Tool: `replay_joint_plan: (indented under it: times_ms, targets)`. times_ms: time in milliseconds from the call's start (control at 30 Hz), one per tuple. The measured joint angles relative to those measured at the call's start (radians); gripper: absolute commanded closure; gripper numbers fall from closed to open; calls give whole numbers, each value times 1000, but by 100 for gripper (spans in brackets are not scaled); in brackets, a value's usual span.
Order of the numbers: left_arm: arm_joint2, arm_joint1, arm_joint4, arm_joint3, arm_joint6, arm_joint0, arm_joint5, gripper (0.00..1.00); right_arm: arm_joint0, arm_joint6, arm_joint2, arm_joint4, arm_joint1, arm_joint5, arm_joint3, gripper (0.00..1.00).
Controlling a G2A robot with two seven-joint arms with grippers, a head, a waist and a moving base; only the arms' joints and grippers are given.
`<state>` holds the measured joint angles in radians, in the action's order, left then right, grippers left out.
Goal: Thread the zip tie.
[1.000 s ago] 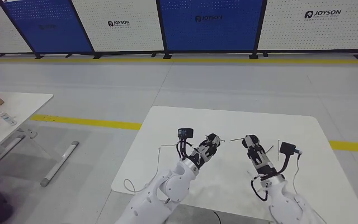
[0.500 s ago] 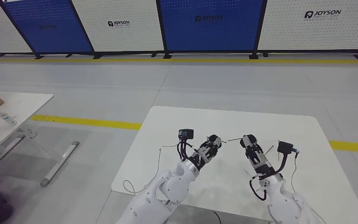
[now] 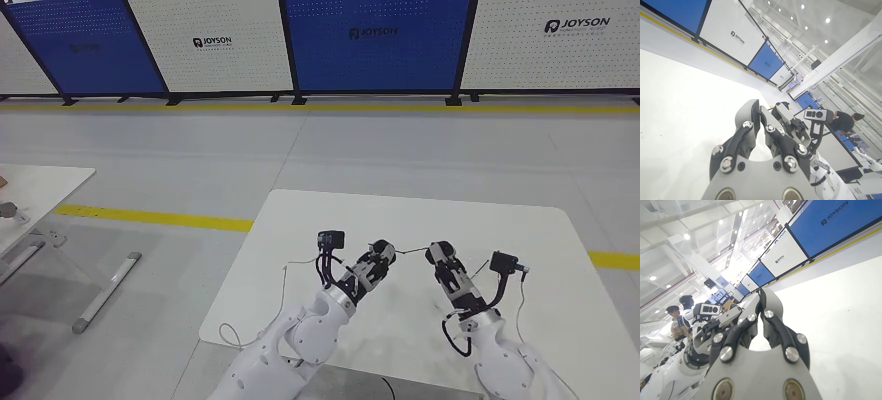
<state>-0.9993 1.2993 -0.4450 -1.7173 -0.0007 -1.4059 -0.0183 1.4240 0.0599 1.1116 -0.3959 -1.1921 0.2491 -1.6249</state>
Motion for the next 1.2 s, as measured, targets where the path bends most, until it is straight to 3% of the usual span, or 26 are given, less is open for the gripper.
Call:
replay_joint_plan:
  times_ms: [1000,1200]
  targets:
    - [-7,3,10,8,-12,2,6,100,-5,-10,-1,-28,-28,-2,15,100]
    - [-11,6,46,12,-9,3,22,100,-5,-16,-13,11,-37,31,24,100]
